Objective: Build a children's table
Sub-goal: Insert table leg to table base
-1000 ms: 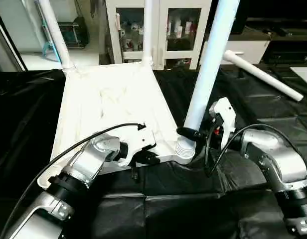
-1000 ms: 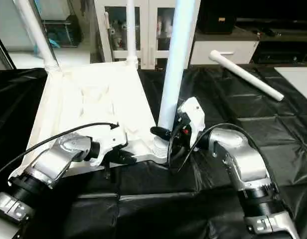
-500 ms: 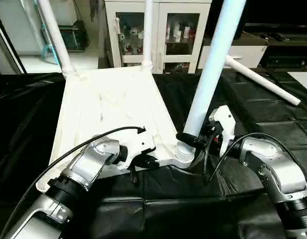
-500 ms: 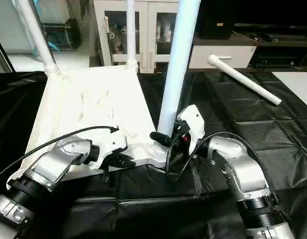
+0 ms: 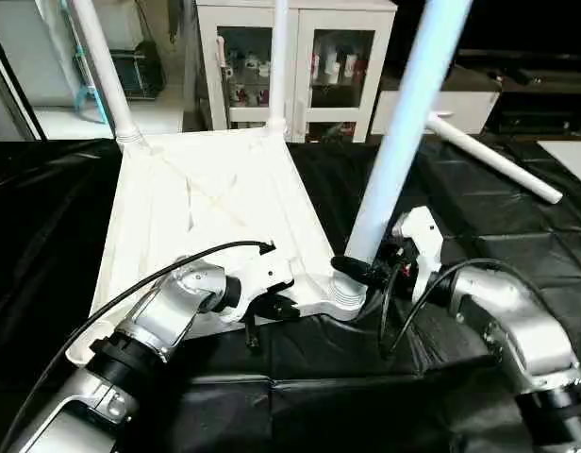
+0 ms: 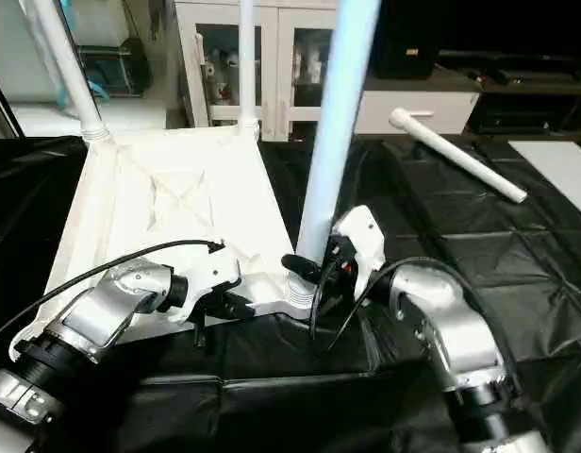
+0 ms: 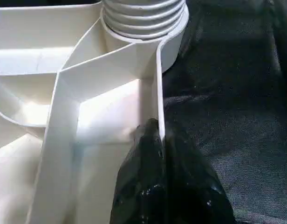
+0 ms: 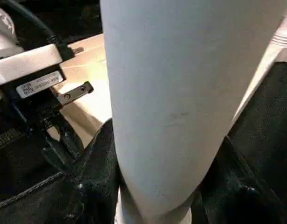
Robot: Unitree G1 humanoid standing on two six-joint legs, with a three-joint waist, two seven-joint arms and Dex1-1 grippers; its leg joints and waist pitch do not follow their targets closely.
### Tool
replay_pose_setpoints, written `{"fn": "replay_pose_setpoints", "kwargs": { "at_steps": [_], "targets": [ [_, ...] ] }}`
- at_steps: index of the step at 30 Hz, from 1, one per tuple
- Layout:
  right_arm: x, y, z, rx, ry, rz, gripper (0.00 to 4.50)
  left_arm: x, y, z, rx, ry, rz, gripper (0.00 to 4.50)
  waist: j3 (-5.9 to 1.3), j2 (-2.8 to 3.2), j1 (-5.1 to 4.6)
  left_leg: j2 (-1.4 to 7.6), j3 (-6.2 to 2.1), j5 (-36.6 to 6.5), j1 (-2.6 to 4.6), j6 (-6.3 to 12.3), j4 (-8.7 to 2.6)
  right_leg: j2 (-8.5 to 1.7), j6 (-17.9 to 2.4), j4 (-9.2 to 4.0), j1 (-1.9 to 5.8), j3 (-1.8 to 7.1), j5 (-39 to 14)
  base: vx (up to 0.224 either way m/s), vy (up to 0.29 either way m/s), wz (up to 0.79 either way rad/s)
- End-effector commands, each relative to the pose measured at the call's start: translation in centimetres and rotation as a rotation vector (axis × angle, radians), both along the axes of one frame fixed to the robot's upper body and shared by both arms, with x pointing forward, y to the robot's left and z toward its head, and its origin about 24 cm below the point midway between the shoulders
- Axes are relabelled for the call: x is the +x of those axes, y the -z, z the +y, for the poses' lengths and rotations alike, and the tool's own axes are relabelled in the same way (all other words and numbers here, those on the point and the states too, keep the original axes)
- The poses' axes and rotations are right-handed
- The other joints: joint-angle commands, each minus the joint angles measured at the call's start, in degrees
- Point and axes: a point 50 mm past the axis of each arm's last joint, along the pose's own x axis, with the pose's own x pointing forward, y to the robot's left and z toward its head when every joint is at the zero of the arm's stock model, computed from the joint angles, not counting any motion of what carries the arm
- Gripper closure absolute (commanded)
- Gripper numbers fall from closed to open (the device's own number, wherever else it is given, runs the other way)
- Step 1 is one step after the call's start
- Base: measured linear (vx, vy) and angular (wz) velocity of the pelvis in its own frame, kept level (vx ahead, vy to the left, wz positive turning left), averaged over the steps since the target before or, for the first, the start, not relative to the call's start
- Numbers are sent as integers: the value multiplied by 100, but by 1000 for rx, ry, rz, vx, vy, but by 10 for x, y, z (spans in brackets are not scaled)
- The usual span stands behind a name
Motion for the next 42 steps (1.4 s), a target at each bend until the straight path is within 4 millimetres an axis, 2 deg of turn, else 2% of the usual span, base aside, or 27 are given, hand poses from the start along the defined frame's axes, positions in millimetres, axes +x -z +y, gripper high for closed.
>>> {"fn": "replay_pose_setpoints", "kwargs": {
  "at_steps": [1, 2, 4, 5, 11, 13, 15, 16, 18, 20, 22, 23, 25, 26, 27, 28, 29, 30, 31, 32, 33, 36, 38, 39, 41, 42],
  "targets": [
    [-29, 73, -17, -93, 91, 340, 268, 0, -3, -6, -1, 40, -6, 450, -70, 80, -79, 386, -351, -3742, 148, -474, -595, -314, -590, -601, -132, 172, -3426, 0, 0, 0],
    [-31, 77, -18, -96, 99, 357, 268, 0, -3, -6, 0, 42, -5, 450, -55, 105, -106, 378, -367, -3923, 175, -490, -595, -310, -518, -643, -154, 150, -3614, 0, 0, 0],
    [-34, 82, -20, -111, 108, 370, 268, 0, -3, -7, 2, 44, -5, 450, -55, 103, -121, 379, -385, -3998, 178, -495, -601, -309, -470, -651, -147, 136, -3689, 0, 0, 0],
    [-34, 84, -21, -121, 109, 370, 268, 1, -3, -7, 2, 44, -5, 450, -47, 125, -147, 376, -399, -4133, 197, -509, -610, -301, -429, -678, -159, 112, -3731, 0, 0, 0],
    [-35, 86, -23, -174, 83, 378, 268, 2, -3, -7, 5, 50, -7, 450, -31, 186, -233, 374, -461, -4477, 223, -556, -657, -295, -430, -707, -138, 65, -3649, 0, 0, 0],
    [-38, 90, -24, -219, 49, 389, 268, 3, -3, -8, 6, 53, -8, 450, -42, 173, -245, 383, -481, -4463, 187, -568, -682, -313, -446, -696, -92, 57, -3525, 0, 0, 0],
    [-39, 91, -24, -238, 27, 384, 268, 3, -3, -9, 6, 54, -11, 450, -32, 181, -240, 379, -477, -4485, 195, -564, -682, -328, -446, -709, -110, 61, -3558, 0, 0, 0],
    [-37, 88, -24, -232, 27, 376, 268, 3, -4, -9, 6, 53, -12, 450, -27, 161, -240, 378, -478, -4494, 193, -553, -682, -332, -435, -718, -113, 56, -3620, 0, 0, 0],
    [-21, 65, -28, -172, 56, 307, 268, 3, -4, -8, 7, 53, -13, 450, -18, 171, -242, 369, -490, -4516, 210, -522, -667, -344, -377, -743, -124, 35, -3840, 0, 0, 0],
    [-7, 40, -32, -97, 62, 242, 268, 3, -4, -7, 11, 56, -12, 450, -30, 175, -234, 381, -506, -4449, 186, -521, -686, -348, -422, -711, -77, 37, -3602, 0, 0, 0],
    [-1, 23, -34, -51, 54, 206, 268, 3, -4, -6, 13, 58, -12, 450, -49, 188, -214, 385, -483, -4373, 202, -523, -683, -344, -494, -692, -87, 59, -3401, 0, 0, 0],
    [7, -6, -39, 15, 27, 144, 268, 2, -5, -6, 16, 62, -11, 450, -58, 180, -173, 403, -458, -4178, 193, -505, -679, -345, -629, -663, -75, 99, -3065, 0, 0, 0],
    [8, -12, -40, 24, 19, 132, 268, 2, -5, -6, 16, 62, -11, 450, -94, 144, -127, 401, -398, -3754, 164, -425, -654, -363, -798, -620, -57, 139, -2696, 0, 0, 0],
    [11, -29, -44, 47, -9, 93, 268, 2, -6, -6, 16, 65, -12, 450, -106, 138, -96, 391, -340, -3264, 132, -308, -636, -377, -980, -592, -30, 177, -2335, 0, 0, 0],
    [12, -39, -47, 54, -22, 71, 268, 2, -7, -7, 14, 67, -13, 450, -139, 137, -42, 411, -294, -2626, 82, -173, -622, -379, -1164, -524, 39, 202, -1788, 63, -24, 6],
    [13, -49, -49, 54, -37, 48, 268, 2, -8, -8, 11, 70, -16, 450, -169, 126, -18, 416, -275, -2196, 45, -75, -605, -374, -1250, -466, 91, 203, -1376, 68, -30, 8],
    [13, -55, -51, 51, -48, 34, 268, 2, -8, -9, 9, 73, -18, 450, -198, 113, 55, 412, -199, -1571, 45, 147, -532, -373, -1387, -414, 98, 226, -796, 68, -30, 8],
    [13, -58, -51, 43, -58, 29, 268, 2, -9, -9, 7, 74, -19, 450, -199, 129, 111, 422, -140, -1174, 67, 331, -479, -358, -1548, -366, 59, 248, -384, 59, -33, 10],
    [12, -59, -51, 36, -64, 29, 268, 2, -9, -10, 6, 75, -20, 450, -209, 125, 108, 414, -127, -954, 23, 427, -458, -354, -1625, -317, 98, 235, -165, 61, -30, 0],
    [11, -60, -50, 26, -75, 29, 268, 2, -9, -10, 5, 76, -21, 450, -243, 144, 152, 416, -128, -465, -19, 606, -421, -367, -1690, -241, 154, 213, 251, 61, -30, 0],
    [12, -60, -48, 13, -79, 25, 268, 1, -9, -11, 4, 78, -22, 450, -240, 127, 198, 406, -100, -164, -14, 756, -372, -335, -1759, -195, 126, 209, 614, 52, -24, -3],
    [14, -62, -45, 5, -80, 22, 268, 1, -9, -12, 4, 79, -25, 450, -248, 118, 222, 404, -95, -237, -18, 840, -352, -352, -1796, -179, 144, 205, 536, 0, 0, 0],
    [15, -63, -44, -1, -86, 19, 268, 0, -9, -13, 5, 80, -26, 450, -228, 119, 226, 416, -97, -405, -9, 788, -367, -334, -1766, -206, 135, 194, 168, 0, 0, 0],
    [15, -65, -41, 0, -96, 17, 268, 0, -9, -13, 7, 79, -28, 450, -215, 95, 219, 425, -99, -549, -6, 714, -385, -329, -1731, -228, 134, 192, -118, 0, 0, 0],
    [16, -67, -39, 1, -105, 16, 268, -1, -9, -13, 10, 78, -30, 450, -191, 120, 203, 434, -114, -849, 13, 515, -416, -320, -1645, -263, 114, 194, -620, 0, 0, 0],
    [15, -66, -36, -1, -124, 25, 268, -1, -8, -13, 12, 76, -32, 450, -189, 109, 194, 433, -113, -911, 15, 467, -419, -316, -1624, -268, 111, 196, -699, 0, 0, 0]
  ]
}}
